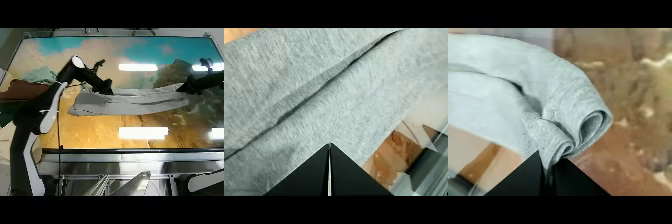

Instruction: Fold the shirts.

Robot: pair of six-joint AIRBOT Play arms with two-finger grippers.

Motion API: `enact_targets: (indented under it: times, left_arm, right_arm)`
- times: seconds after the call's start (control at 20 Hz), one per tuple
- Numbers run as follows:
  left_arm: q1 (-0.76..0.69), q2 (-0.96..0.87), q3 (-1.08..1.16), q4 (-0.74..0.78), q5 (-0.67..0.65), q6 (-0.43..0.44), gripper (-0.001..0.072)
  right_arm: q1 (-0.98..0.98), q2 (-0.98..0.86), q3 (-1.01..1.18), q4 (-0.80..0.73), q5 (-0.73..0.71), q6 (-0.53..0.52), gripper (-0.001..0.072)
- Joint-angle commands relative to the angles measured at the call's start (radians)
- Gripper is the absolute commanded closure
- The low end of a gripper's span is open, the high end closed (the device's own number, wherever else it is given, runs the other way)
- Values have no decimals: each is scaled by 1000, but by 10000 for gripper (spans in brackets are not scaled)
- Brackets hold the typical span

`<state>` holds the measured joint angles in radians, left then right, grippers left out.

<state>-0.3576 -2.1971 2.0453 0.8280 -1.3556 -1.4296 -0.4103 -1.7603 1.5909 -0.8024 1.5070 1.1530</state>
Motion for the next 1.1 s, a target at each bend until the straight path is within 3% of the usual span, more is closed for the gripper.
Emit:
enact_targets:
  times: [0.0,0.2,0.35,0.55,0.7,0.8,0.95,1.0,1.05]
  left_arm:
    - [-119,-99,100,33,73,-83,707]
    - [-189,-102,28,-95,216,-89,707]
    - [-188,-101,8,-130,274,-87,704]
    - [-63,19,69,-480,66,132,704]
    - [143,204,31,-731,-130,188,704]
    - [303,328,-47,-911,-219,242,704]
    - [484,442,-110,-977,-294,271,703]
    - [525,471,-138,-978,-299,276,703]
    - [553,494,-167,-978,-307,288,703]
  right_arm:
    - [-8,79,38,159,100,10,698]
    - [58,121,38,402,103,3,698]
    - [181,127,38,432,78,12,698]
    - [397,127,38,360,-85,62,698]
    - [579,100,37,228,-291,121,697]
    - [710,44,37,229,-497,119,697]
    - [926,-87,62,280,-864,118,697]
    - [978,-146,98,306,-906,116,693]
    - [1017,-208,145,352,-899,111,504]
